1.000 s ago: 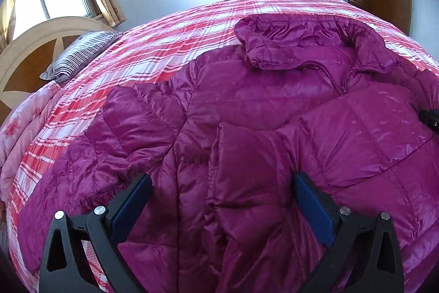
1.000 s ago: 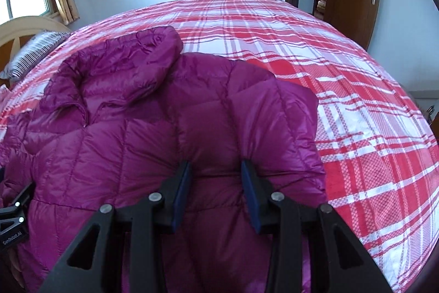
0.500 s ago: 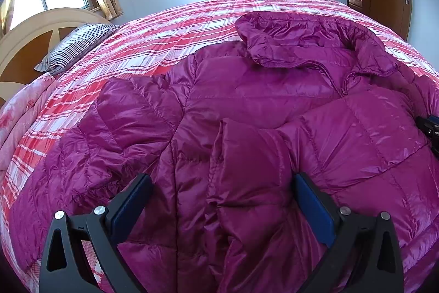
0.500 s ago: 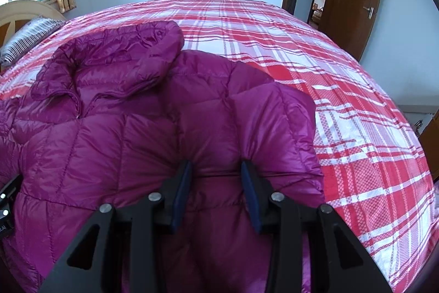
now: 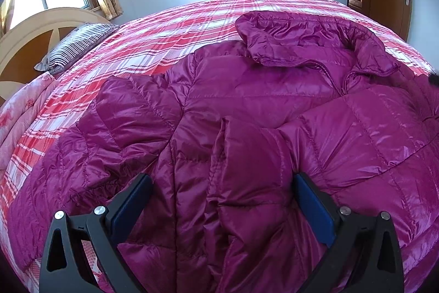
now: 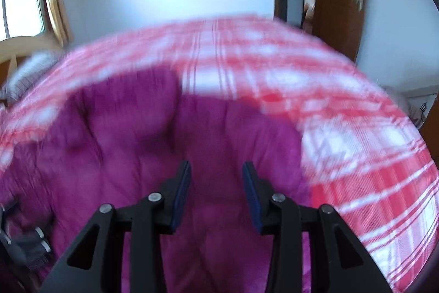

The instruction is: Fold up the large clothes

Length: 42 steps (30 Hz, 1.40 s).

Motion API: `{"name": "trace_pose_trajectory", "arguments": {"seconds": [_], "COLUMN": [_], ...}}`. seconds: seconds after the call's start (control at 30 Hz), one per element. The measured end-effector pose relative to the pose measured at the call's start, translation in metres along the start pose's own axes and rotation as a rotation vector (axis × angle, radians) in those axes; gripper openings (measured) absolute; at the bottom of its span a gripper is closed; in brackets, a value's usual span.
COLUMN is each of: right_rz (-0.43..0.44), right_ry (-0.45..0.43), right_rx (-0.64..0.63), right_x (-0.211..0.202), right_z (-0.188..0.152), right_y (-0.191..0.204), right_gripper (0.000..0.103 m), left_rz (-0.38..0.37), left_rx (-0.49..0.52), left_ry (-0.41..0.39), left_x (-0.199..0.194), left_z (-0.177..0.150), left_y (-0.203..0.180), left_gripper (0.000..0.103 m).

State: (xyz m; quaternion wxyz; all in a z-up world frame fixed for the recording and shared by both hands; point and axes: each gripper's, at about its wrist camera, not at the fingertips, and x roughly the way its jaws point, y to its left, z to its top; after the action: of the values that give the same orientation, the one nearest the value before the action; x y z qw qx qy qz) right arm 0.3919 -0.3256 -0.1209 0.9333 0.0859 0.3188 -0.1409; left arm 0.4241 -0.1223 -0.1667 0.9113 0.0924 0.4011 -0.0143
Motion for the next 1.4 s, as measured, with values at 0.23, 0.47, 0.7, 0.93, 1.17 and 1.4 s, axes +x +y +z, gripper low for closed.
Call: {"name": "trace_pose_trajectory", "arguments": {"seconds": [0.23,0.47,0.7,0.93,1.17,1.4], "right_rz": [-0.038,-0.080,0.143,0.081,0.035,0.026], "right_ry": [0.166,0.172,0.119,0.171,0.158,0.143], "right_rx": [0.011,-0.023,-0.108,-0.124,-0.164,-0.167], "right_x": [0.074,0.068,-0.011,0.021,0.023,0.019], "right_z": [0.006,0.007,-0.017,-0.053,-0.057,-0.060], "right_y": [-0.013,-0.006,0.067,0.079,0.087,0.090], "right_gripper": [0.041,0.042,0.068,0.067,0.070,0.071], "left_rz": [0.008,0.013,0.010,0.003,-0.052,0.133], "left_rx": [0.005,0.005,0.002,-0.003,-0.038,-0.035], "left_ry": [-0.004,-0.006,-0.006,-0.005,0.023,-0.098], "left_x": [-0.001,-0.001,-0.001,-0.001,-0.014,-0.093], "left_z": [0.000,0.000,-0.001,-0.001,-0.001,-0.050], "left_y": [-0.002,-0.004,-0.003,-0.001,0.020,0.127], "left_gripper": [0.102,0.102,0.102,0.102,0.102,0.102]}}
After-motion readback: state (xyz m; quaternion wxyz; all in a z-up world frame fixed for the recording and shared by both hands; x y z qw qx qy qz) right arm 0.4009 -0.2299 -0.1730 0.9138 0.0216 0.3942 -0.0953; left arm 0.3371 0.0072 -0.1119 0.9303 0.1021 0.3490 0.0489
